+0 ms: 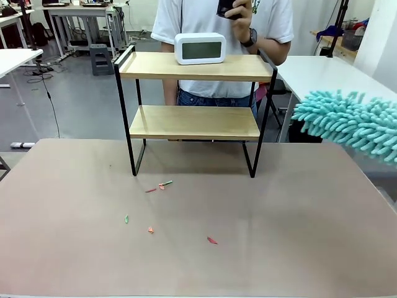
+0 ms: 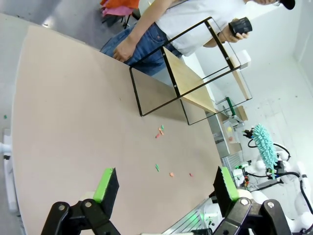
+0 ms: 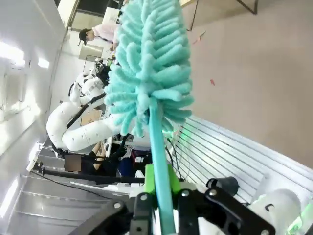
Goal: Clean the shelf.
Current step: Clean the remaining tier of the Shelf with the Duster once objects are removed, then hand the Duster back to the human.
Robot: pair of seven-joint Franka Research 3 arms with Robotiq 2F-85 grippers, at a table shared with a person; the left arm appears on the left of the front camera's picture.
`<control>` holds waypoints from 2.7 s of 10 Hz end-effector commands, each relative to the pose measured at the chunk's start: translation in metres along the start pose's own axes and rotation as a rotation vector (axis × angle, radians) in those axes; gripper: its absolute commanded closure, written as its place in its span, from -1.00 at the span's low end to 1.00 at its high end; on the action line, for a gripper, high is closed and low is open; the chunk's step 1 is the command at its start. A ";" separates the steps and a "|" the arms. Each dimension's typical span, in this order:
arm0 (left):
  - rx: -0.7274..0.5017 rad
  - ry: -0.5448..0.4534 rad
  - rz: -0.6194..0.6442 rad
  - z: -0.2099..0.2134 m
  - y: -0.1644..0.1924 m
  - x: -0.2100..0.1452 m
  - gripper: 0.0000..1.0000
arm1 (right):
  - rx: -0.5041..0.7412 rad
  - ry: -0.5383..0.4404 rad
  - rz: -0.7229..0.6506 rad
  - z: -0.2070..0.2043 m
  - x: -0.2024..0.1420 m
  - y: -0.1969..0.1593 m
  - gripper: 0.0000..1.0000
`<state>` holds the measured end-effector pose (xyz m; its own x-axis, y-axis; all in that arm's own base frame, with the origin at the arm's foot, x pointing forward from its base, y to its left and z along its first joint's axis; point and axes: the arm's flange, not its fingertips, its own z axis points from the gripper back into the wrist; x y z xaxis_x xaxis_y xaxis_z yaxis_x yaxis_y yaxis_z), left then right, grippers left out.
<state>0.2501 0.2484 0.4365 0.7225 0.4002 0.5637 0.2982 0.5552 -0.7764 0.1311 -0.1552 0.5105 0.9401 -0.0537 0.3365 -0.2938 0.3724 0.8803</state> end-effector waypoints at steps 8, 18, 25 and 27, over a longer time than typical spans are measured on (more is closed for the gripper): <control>-0.014 -0.013 -0.019 -0.001 -0.001 0.000 -1.00 | 0.021 0.090 0.063 -0.024 0.020 0.018 0.76; -0.319 0.417 -0.259 -0.129 -0.128 0.007 -1.00 | -0.028 0.295 0.315 -0.052 0.083 0.097 0.76; -0.424 0.701 -0.385 -0.215 -0.222 -0.043 -1.00 | 0.008 0.577 0.369 -0.152 0.094 0.119 0.76; -0.404 0.726 -0.359 -0.224 -0.222 -0.047 -1.00 | 0.007 0.595 0.367 -0.156 0.092 0.116 0.76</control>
<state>0.2894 -0.0546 0.5207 0.7169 -0.3758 0.5873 0.6822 0.2042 -0.7020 0.2107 0.0266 0.5916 0.7148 0.5906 0.3745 -0.6097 0.2641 0.7473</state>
